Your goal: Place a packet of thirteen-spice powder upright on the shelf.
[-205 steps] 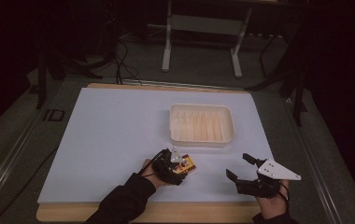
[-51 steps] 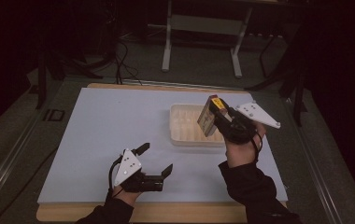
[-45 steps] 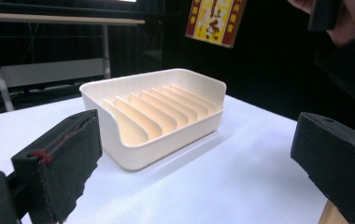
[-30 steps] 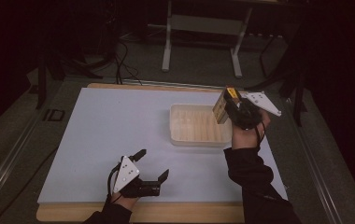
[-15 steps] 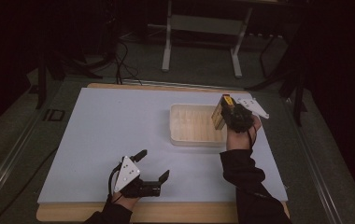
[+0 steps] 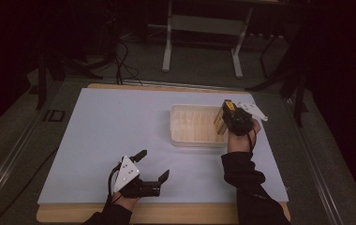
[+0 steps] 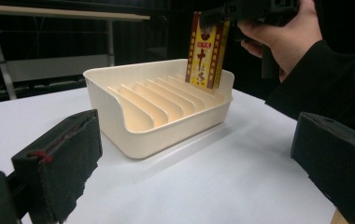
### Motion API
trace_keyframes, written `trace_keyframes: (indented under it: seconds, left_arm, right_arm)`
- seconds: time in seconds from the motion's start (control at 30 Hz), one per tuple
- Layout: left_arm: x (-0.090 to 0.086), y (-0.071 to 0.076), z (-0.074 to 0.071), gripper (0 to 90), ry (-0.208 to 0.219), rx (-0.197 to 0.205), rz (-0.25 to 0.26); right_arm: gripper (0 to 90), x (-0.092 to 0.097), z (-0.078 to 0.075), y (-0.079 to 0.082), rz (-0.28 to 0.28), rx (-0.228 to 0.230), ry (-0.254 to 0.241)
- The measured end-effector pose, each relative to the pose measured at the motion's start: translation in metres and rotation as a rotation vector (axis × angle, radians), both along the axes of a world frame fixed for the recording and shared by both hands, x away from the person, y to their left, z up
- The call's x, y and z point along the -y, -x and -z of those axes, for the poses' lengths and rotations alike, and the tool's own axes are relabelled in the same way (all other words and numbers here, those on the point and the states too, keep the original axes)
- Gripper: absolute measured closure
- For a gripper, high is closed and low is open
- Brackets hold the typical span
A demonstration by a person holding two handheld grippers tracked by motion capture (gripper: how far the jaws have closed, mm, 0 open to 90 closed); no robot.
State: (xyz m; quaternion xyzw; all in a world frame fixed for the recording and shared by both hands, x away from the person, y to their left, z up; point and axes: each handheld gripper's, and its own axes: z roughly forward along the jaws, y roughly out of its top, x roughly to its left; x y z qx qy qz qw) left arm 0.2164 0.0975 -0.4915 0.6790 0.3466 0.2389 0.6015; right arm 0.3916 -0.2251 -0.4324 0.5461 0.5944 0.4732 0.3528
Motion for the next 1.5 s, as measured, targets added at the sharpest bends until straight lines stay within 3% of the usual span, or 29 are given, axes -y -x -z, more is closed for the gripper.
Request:
trace_keyframes:
  seconds: [0.37, 1.0, 1.23, 1.5]
  left_arm:
    - [0.000, 0.000, 0.000, 3.2, 0.001, -0.003, 0.004]
    - [0.001, -0.001, 0.001, 3.2, 0.006, -0.005, 0.013]
    - [0.001, -0.001, 0.001, 3.2, 0.005, -0.004, 0.013]
    - [0.001, -0.001, 0.001, 3.3, 0.005, -0.005, 0.013]
  right_arm:
    - [68.0, -0.006, 0.004, 0.002, 0.014, -0.006, 0.027]
    - [67.8, -0.019, 0.037, -0.019, 0.049, -0.043, 0.060]
    - [67.6, -0.019, 0.049, -0.013, 0.052, -0.061, 0.049]
    - [66.5, -0.021, 0.055, -0.005, 0.041, -0.043, 0.059]
